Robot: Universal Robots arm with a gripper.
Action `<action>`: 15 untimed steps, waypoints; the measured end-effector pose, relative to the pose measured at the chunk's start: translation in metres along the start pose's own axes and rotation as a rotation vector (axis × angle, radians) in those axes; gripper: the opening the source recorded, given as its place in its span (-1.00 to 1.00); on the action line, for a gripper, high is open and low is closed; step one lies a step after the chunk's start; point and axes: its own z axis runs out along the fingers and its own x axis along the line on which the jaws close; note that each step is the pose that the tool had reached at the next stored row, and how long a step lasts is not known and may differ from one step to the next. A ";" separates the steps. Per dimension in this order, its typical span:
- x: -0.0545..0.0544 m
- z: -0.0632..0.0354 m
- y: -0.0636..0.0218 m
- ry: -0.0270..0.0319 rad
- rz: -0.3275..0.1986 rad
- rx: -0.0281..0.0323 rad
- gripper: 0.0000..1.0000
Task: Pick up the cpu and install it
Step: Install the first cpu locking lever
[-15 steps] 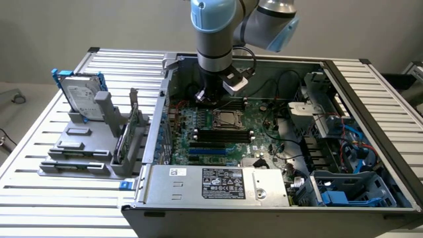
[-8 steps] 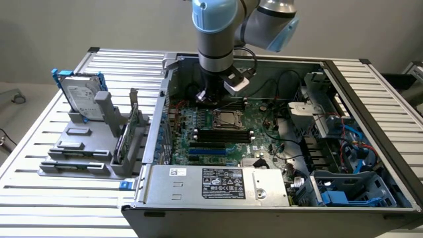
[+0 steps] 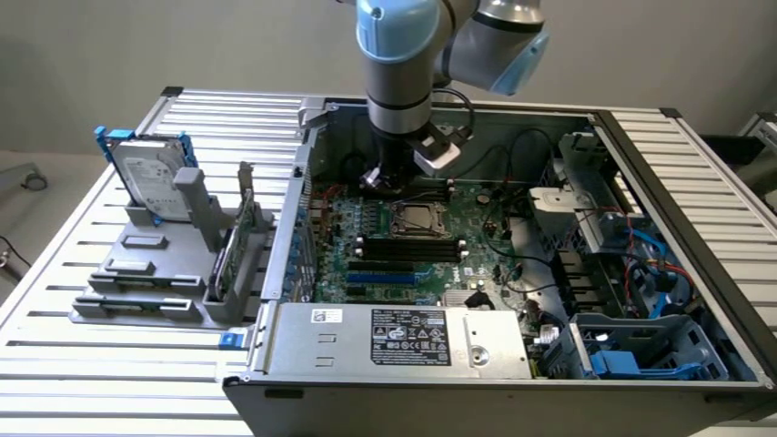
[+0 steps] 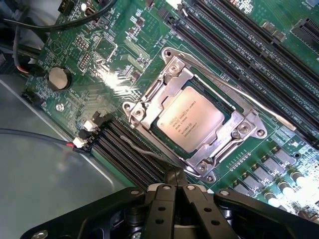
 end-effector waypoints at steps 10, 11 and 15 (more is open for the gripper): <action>0.004 0.0032 0.0040 0.0004 0.000 -0.0005 -0.79; 0.005 0.0035 0.0045 0.0004 0.000 -0.0004 -0.79; 0.007 0.0046 0.0063 0.0004 0.000 -0.0005 -0.79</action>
